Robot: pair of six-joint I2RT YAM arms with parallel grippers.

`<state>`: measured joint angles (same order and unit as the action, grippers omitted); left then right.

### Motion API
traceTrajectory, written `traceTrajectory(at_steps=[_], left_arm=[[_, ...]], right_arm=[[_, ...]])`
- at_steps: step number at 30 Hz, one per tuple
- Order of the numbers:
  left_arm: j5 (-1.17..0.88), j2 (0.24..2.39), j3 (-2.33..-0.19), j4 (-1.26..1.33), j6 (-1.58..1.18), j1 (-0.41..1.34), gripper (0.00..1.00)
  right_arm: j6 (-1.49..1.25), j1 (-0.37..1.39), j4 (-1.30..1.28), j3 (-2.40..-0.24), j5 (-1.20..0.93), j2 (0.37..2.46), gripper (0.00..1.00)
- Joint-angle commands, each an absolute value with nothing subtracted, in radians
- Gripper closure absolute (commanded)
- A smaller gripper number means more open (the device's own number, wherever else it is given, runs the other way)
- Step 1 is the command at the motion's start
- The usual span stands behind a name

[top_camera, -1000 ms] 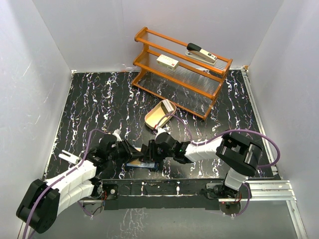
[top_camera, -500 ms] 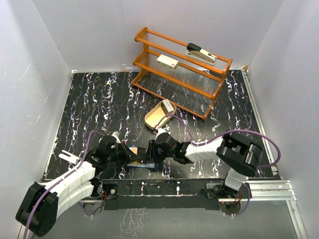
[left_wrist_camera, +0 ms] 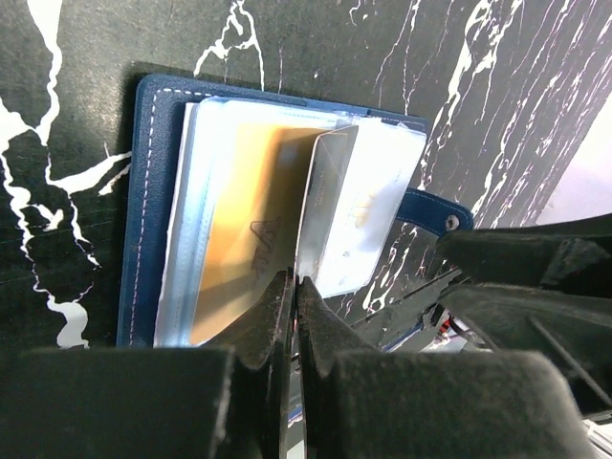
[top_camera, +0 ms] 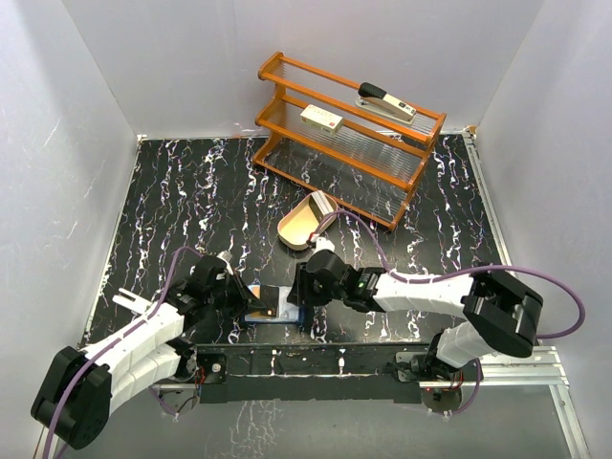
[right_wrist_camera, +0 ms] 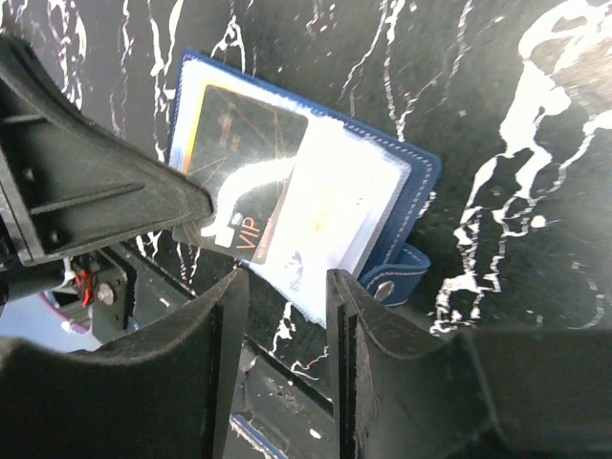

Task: Put the credit cards into the card holder
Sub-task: Insert the credit card into the card holder.

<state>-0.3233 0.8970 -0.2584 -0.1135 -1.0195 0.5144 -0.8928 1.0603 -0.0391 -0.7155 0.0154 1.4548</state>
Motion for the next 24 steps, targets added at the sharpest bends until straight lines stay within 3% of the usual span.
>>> traceTrajectory(at_steps=[1,9,17,24], left_arm=[[-0.347,0.898,-0.265,-0.153,-0.985,0.517,1.00],[-0.384,0.882,-0.242,-0.125,-0.993,0.518,1.00],[-0.412,0.868,-0.225,-0.095,-1.007,0.518,1.00],[-0.446,0.834,-0.237,-0.074,-1.032,0.518,1.00]], right_arm=[[-0.875,1.065,-0.161,-0.769,0.160,1.427,0.61],[-0.872,1.064,-0.209,-0.758,0.211,1.455,0.56],[-0.867,1.065,-0.177,-0.762,0.193,1.516,0.70],[-0.872,1.064,-0.189,-0.751,0.217,1.479,0.69]])
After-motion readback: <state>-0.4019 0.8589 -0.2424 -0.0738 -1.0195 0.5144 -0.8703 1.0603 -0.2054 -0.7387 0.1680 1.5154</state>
